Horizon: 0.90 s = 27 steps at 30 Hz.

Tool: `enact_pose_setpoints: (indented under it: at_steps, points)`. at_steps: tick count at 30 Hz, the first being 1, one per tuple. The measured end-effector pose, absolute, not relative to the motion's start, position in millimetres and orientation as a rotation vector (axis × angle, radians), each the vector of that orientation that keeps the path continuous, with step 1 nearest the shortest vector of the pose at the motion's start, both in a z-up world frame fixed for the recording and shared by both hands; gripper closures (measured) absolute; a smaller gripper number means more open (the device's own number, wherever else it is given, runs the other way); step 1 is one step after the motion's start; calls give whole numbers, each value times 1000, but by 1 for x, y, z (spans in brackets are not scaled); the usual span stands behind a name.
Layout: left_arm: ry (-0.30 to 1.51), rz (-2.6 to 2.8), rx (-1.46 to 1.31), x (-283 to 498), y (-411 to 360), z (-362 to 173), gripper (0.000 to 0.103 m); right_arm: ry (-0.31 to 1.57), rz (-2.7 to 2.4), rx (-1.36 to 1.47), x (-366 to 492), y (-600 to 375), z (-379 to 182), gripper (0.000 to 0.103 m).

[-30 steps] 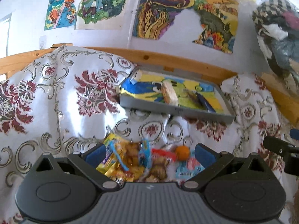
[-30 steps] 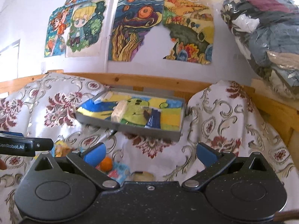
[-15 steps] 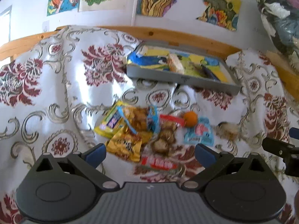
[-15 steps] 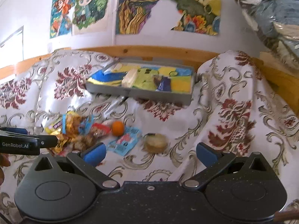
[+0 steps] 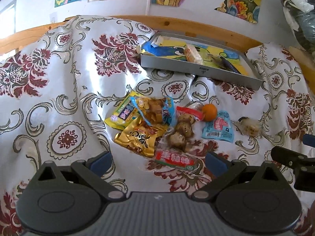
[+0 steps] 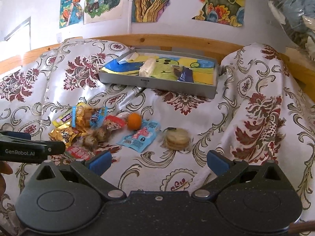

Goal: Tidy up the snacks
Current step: 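Open both tools and withdraw them from the tray back over the snacks, then grasp the mandarin orange with the left tool while the right tool grasps the cookie bag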

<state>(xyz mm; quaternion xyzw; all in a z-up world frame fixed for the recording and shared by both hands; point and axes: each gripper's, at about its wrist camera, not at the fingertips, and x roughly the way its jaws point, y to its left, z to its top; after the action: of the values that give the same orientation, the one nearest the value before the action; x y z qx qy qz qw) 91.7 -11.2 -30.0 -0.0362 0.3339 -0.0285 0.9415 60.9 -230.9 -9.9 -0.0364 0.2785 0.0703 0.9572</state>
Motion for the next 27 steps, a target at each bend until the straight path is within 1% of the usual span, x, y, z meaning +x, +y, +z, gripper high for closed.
enact_pose_setpoints:
  at_steps: [16, 27]
  points:
    - [691, -82, -45, 105, -19, -28, 1, 566, 152, -65, 69, -232, -13, 1]
    - [677, -132, -48, 138, -26, -29, 0, 480, 123, -41, 94, -240, -23, 1]
